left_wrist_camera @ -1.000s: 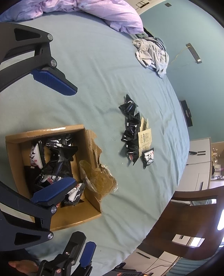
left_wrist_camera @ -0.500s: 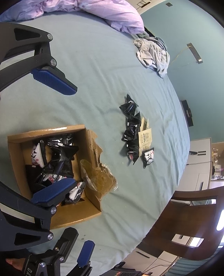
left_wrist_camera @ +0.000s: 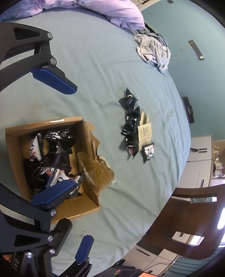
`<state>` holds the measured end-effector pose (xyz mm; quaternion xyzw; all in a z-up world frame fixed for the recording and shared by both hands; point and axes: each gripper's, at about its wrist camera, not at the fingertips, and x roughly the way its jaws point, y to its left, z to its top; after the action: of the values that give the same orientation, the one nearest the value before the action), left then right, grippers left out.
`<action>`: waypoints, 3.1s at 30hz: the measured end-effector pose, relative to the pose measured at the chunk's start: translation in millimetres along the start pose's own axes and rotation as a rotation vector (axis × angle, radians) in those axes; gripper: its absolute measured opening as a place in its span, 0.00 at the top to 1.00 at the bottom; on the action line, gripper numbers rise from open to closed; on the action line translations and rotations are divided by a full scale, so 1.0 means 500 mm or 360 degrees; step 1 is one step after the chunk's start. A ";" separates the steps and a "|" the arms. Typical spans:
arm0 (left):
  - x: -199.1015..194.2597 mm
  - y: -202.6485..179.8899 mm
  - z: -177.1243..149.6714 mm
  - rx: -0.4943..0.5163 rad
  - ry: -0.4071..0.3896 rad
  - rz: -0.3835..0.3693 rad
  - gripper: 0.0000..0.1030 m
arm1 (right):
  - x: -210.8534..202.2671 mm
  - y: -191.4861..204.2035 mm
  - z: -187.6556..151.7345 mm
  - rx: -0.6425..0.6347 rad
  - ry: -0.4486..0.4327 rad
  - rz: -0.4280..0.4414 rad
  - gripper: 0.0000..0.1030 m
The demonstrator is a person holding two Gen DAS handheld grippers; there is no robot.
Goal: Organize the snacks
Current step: 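Reach the left gripper to the pile and grasp a black packet, then carry the black packet with the left gripper while the right gripper grasps another black packet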
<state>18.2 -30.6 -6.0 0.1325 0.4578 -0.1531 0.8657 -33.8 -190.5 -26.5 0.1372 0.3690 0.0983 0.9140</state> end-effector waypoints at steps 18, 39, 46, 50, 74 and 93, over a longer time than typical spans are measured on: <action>0.131 0.176 0.073 -0.0395 0.0122 0.0084 0.02 | 0.011 -0.011 0.009 0.0054 0.0038 0.0049 0.37; 0.421 0.331 0.219 -0.0977 0.0236 -0.0040 0.16 | 0.076 -0.089 0.017 0.0352 0.0238 0.0185 0.37; 0.415 0.310 0.194 -0.0958 0.0224 0.0052 0.70 | 0.079 -0.101 0.016 0.0379 0.0205 0.0135 0.37; 0.387 0.331 0.162 -0.1065 0.0233 -0.0087 0.71 | 0.056 -0.096 0.020 0.0359 0.0084 0.0146 0.37; -0.064 0.094 -0.037 -0.0275 0.0080 -0.0276 0.71 | -0.003 -0.085 -0.007 0.0352 -0.0011 0.0038 0.37; 0.012 0.099 -0.014 -0.0277 0.0194 -0.0442 0.71 | 0.308 -0.037 0.330 0.0190 0.0505 -0.0066 0.29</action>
<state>35.3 16.7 -10.3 0.0014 0.5349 -0.2227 0.8150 192.8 -194.1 -18.3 0.1663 0.5166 0.0778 0.8363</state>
